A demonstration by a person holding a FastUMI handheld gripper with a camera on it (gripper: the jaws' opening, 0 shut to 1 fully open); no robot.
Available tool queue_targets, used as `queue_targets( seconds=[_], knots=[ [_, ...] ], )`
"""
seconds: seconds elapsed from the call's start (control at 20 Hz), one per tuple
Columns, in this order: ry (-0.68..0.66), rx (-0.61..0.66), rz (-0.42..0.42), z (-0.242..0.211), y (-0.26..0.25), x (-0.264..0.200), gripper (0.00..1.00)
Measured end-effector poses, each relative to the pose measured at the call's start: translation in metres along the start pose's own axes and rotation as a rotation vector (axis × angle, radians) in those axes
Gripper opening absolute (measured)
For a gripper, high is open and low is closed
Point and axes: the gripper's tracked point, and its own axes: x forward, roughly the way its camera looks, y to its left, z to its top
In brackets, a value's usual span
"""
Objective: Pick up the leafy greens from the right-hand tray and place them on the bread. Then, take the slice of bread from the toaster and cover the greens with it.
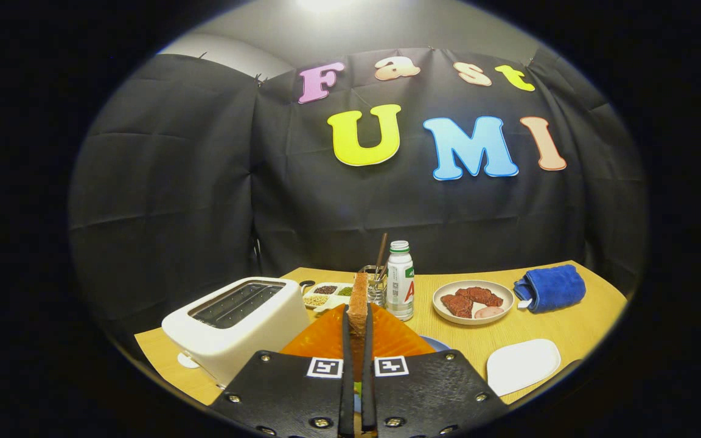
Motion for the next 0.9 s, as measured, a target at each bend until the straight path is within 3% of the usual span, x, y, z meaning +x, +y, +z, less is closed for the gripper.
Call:
queue_targets(
  seconds=[0.9],
  knots=[
    [0.097,0.055,0.022,-0.055,0.007,0.017,0.05]
  ],
)
